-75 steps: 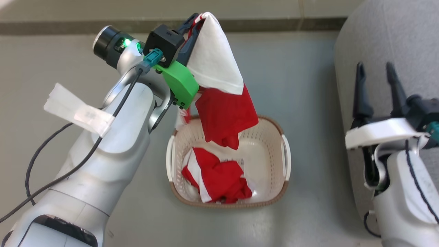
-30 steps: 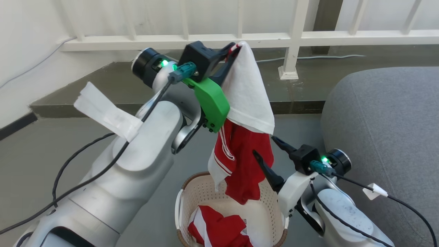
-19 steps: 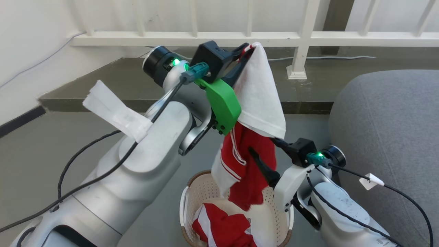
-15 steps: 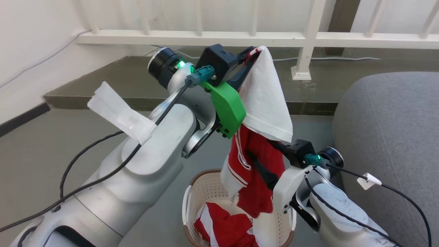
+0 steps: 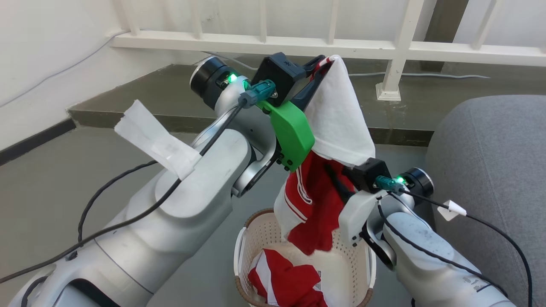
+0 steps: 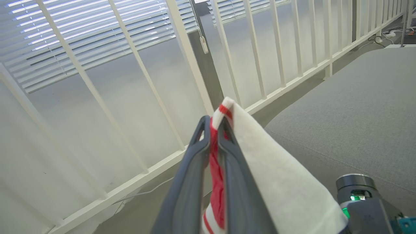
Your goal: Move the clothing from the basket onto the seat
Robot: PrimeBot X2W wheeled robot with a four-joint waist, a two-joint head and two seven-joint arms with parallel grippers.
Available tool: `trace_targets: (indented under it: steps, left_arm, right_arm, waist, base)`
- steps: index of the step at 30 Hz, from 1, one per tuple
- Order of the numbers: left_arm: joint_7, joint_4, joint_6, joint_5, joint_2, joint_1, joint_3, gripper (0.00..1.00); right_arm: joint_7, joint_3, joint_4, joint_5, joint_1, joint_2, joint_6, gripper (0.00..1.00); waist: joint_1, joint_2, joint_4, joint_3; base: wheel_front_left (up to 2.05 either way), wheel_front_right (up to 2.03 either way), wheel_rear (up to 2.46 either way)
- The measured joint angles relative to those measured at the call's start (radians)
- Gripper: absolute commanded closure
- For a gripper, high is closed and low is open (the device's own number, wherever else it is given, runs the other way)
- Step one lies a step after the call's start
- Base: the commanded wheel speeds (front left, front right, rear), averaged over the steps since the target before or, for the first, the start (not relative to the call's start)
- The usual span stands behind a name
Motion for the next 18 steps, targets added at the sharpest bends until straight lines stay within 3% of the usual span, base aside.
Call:
trace_targets:
  steps: [1,2,11,18]
  left_arm:
    - [0.000,0.000,0.008,-0.008,0.000,0.000,0.000,1.00]
    - [0.000,0.000,0.012,-0.014,0.000,0.000,0.000,1.00]
    - [0.010,0.048,0.058,-0.015,0.003,0.000,0.021,1.00]
    - [0.009,0.092,0.074,-0.021,0.031,0.018,0.044,1.00]
  right_arm:
    - [-0.001,0.002,0.008,-0.002,-0.005,-0.001,-0.007,0.97]
    - [-0.001,0.002,0.012,-0.003,-0.009,-0.001,-0.014,1.00]
    - [-0.007,0.020,0.026,-0.002,-0.034,-0.001,-0.030,1.00]
    - [-0.008,-0.047,-0.039,0.008,-0.034,-0.002,-0.064,1.00]
  waist:
    - [0.0000,0.0000,0.000,0.001]
    - [0.0000,0.0000,0.000,0.001]
    - [0.0000,0.0000,-0.027,0.011]
    - [0.0000,0.0000,-0.060,0.022]
  base:
    - [0.00,0.00,0.00]
    - [0.00,0.00,0.00]
    - [0.00,0.00,0.00]
    - [0.00,0.00,0.00]
